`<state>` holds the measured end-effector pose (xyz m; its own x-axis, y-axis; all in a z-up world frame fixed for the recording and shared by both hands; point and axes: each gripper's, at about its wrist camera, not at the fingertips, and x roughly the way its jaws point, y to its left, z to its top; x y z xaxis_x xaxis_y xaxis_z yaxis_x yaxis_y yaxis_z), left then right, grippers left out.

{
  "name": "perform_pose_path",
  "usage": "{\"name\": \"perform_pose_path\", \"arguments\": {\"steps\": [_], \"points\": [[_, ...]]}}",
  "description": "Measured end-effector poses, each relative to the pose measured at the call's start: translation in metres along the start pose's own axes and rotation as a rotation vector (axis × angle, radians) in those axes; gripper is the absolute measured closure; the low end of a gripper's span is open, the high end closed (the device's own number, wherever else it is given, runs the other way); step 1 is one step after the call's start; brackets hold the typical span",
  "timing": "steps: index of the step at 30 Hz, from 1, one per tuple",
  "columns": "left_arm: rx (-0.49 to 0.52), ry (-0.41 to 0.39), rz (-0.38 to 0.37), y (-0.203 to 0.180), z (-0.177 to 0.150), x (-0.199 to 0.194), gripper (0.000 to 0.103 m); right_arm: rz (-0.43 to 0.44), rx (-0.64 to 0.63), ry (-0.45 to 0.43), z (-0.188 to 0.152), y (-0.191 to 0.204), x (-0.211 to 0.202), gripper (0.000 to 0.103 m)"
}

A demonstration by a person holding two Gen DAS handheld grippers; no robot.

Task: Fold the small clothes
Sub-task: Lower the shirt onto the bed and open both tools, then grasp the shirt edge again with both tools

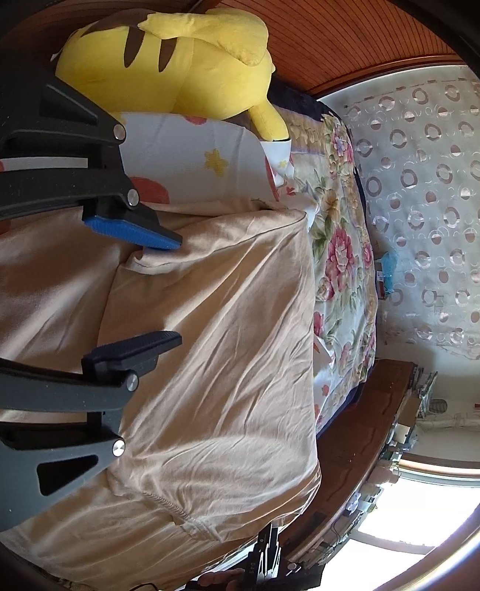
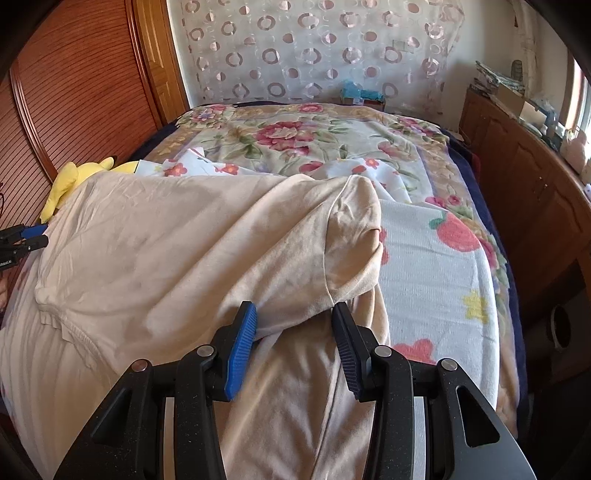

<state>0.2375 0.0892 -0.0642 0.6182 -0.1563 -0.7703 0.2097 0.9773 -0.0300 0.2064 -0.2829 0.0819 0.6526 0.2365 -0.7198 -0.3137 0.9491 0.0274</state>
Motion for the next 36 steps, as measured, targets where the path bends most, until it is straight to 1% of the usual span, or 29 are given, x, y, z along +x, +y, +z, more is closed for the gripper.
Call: {"name": "perform_pose_path", "arguments": {"steps": [6, 7, 8, 9, 10, 13, 15, 18, 19, 20, 21, 22, 23, 24, 25, 27, 31, 36], "points": [[-0.039, 0.015, -0.017, 0.009, -0.008, 0.003, 0.056, 0.005, -0.036, 0.001, 0.000, 0.005, 0.005, 0.059], [-0.037, 0.013, -0.022, 0.009, -0.009, 0.002, 0.061, 0.006, -0.029, 0.001, 0.000, 0.004, 0.006, 0.059], [-0.035, 0.007, -0.029, 0.009, -0.010, 0.001, 0.068, 0.006, -0.018, 0.002, 0.001, 0.002, 0.007, 0.059], [-0.034, 0.004, -0.034, 0.009, -0.010, 0.001, 0.077, 0.004, -0.008, 0.001, 0.002, 0.000, 0.009, 0.059], [-0.035, 0.001, -0.041, 0.008, -0.011, 0.000, 0.078, -0.002, -0.001, -0.002, 0.003, -0.001, 0.010, 0.059], [-0.036, 0.004, -0.045, 0.007, -0.012, 0.002, 0.080, -0.033, 0.016, -0.015, 0.007, -0.005, 0.013, 0.059], [-0.034, 0.010, -0.038, 0.006, -0.011, 0.004, 0.080, -0.014, 0.028, -0.019, 0.009, -0.006, 0.018, 0.059], [-0.039, 0.021, -0.024, 0.008, -0.007, 0.007, 0.080, -0.009, 0.027, -0.012, 0.009, -0.003, 0.026, 0.059], [-0.044, 0.025, -0.026, 0.009, -0.006, 0.008, 0.080, -0.012, 0.021, -0.014, 0.010, -0.002, 0.027, 0.065], [-0.044, 0.026, -0.023, 0.010, -0.006, 0.008, 0.080, -0.014, 0.014, -0.017, 0.010, 0.000, 0.027, 0.068], [-0.038, 0.021, -0.010, 0.009, -0.005, 0.008, 0.080, -0.016, 0.004, -0.016, 0.011, 0.001, 0.029, 0.074], [-0.027, 0.017, 0.002, 0.008, -0.006, 0.008, 0.080, -0.023, -0.009, -0.019, 0.012, 0.003, 0.030, 0.090], [-0.017, 0.011, 0.005, 0.006, -0.006, 0.007, 0.080, -0.035, -0.025, -0.025, 0.012, 0.006, 0.030, 0.095], [-0.013, 0.004, 0.006, 0.005, -0.007, 0.007, 0.090, -0.049, -0.042, -0.036, 0.012, 0.009, 0.028, 0.095], [-0.014, -0.003, 0.007, 0.005, -0.008, 0.006, 0.098, -0.042, -0.052, -0.049, 0.012, 0.011, 0.026, 0.096], [-0.017, -0.032, -0.002, 0.004, -0.007, -0.002, 0.098, -0.022, -0.064, -0.079, 0.011, 0.014, 0.021, 0.096], [-0.008, -0.129, 0.006, -0.001, -0.001, -0.030, 0.098, -0.018, -0.083, -0.145, 0.008, 0.019, 0.004, 0.098], [-0.004, -0.202, 0.012, -0.002, 0.007, -0.063, 0.099, -0.026, -0.076, -0.233, 0.000, 0.016, -0.026, 0.098]]}}
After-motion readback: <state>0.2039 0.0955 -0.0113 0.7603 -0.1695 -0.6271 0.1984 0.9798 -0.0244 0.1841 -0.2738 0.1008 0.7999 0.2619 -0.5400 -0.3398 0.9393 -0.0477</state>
